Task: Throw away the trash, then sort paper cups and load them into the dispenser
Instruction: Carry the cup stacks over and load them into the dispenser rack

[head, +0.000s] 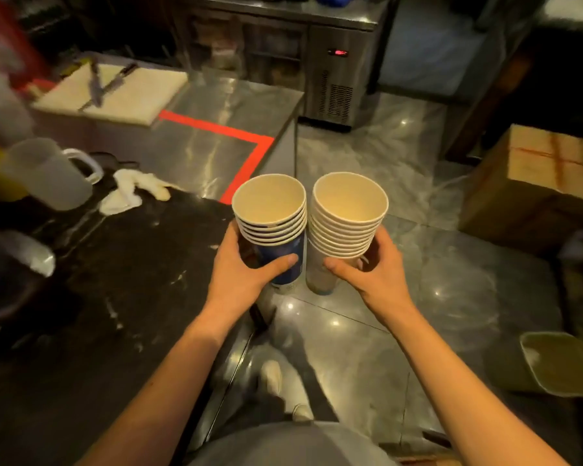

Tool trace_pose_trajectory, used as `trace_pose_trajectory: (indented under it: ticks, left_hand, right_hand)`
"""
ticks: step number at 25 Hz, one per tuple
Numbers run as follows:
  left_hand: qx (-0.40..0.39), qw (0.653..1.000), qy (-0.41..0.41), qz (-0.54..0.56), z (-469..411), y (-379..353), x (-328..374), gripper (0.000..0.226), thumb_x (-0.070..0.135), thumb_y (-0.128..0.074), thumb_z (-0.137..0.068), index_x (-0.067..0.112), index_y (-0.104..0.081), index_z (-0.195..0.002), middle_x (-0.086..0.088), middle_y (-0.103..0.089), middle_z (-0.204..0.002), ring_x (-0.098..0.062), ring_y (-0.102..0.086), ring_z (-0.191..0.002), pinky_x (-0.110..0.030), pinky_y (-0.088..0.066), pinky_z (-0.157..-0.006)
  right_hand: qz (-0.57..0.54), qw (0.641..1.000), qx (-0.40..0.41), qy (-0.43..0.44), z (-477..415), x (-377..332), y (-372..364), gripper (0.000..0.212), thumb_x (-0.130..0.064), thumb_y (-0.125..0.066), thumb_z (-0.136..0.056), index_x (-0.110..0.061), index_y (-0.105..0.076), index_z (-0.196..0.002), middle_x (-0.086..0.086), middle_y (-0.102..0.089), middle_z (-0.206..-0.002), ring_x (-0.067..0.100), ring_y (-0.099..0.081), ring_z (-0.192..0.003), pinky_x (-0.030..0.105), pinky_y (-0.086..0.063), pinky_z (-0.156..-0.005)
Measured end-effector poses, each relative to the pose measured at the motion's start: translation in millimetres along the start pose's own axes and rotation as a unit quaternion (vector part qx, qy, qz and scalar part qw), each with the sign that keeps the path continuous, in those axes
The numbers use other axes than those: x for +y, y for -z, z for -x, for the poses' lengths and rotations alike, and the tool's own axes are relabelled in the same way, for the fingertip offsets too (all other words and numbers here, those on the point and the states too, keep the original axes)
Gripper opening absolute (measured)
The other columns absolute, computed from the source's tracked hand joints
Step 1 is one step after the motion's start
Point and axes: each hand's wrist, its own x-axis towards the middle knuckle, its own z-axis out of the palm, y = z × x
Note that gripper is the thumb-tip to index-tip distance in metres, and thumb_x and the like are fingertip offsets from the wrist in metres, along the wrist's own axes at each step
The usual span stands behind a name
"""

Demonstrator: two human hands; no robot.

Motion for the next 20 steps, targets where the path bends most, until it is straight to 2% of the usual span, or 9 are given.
trace_pose_trajectory:
  ticks: [4, 7, 9, 11, 14, 20]
  left_hand:
    - [-0.068, 0.997, -0.024, 0.016, -63, -34, 6, 0.088, 0.021, -0.092, -0.062, 0.026, -0.046, -0.136, 0.010, -0.060, -0.132, -0.005, -0.058, -0.122, -0.038, -0.050, -0.104]
    - [-0.131, 0.990, -0.040, 0.032, -110, -64, 12, 0.087, 0.024, -0.091, -0.062, 0.023, -0.046, -0.137, 0.010, -0.059, -0.133, -0.007, -0.058, -0.122, -0.037, -0.050, -0.103]
    - [-0.166, 0.984, -0.051, 0.039, -137, -86, 19, 0.085, 0.022, -0.090, -0.064, 0.022, -0.046, -0.137, 0.014, -0.058, -0.131, -0.005, -0.057, -0.122, -0.031, -0.050, -0.102]
    - [-0.196, 0.978, -0.067, 0.032, -158, -111, 25, 0.083, 0.022, -0.090, -0.065, 0.025, -0.045, -0.135, 0.017, -0.057, -0.129, -0.004, -0.056, -0.122, -0.024, -0.049, -0.101]
    - [-0.233, 0.969, -0.079, 0.029, -185, -157, 34, 0.084, 0.021, -0.090, -0.065, 0.031, -0.043, -0.134, 0.018, -0.056, -0.128, -0.007, -0.054, -0.124, -0.016, -0.048, -0.097]
    - [-0.298, 0.951, -0.079, 0.014, -240, -305, 60, 0.090, 0.026, -0.090, -0.063, 0.027, -0.042, -0.139, 0.011, -0.054, -0.137, -0.012, -0.052, -0.128, -0.032, -0.046, -0.105]
  right_hand:
    - [0.042, 0.997, 0.068, -0.012, -24, -1, 30, 0.075, -0.003, -0.084, -0.070, -0.011, -0.048, -0.136, -0.003, -0.064, -0.127, 0.005, -0.061, -0.117, 0.022, -0.050, -0.096]
    - [0.055, 0.989, 0.140, -0.008, -47, -8, 49, 0.073, -0.010, -0.084, -0.069, -0.014, -0.050, -0.133, -0.009, -0.064, -0.124, 0.000, -0.061, -0.114, 0.016, -0.050, -0.092]
    - [0.068, 0.980, 0.189, -0.001, -62, -13, 61, 0.071, -0.016, -0.084, -0.068, -0.021, -0.051, -0.131, -0.010, -0.064, -0.124, 0.003, -0.061, -0.115, 0.020, -0.050, -0.094]
    - [0.072, 0.974, 0.213, -0.004, -76, -13, 77, 0.070, -0.014, -0.085, -0.070, -0.023, -0.050, -0.131, -0.009, -0.064, -0.126, 0.004, -0.060, -0.117, 0.021, -0.050, -0.096]
    - [0.085, 0.964, 0.252, -0.001, -96, -15, 116, 0.072, -0.007, -0.083, -0.073, -0.020, -0.047, -0.134, -0.010, -0.061, -0.127, -0.002, -0.058, -0.116, 0.014, -0.048, -0.093]
    - [0.087, 0.935, 0.343, -0.007, -134, 11, 247, 0.077, -0.002, -0.083, -0.072, -0.015, -0.045, -0.138, -0.008, -0.060, -0.129, 0.001, -0.058, -0.119, 0.018, -0.047, -0.098]
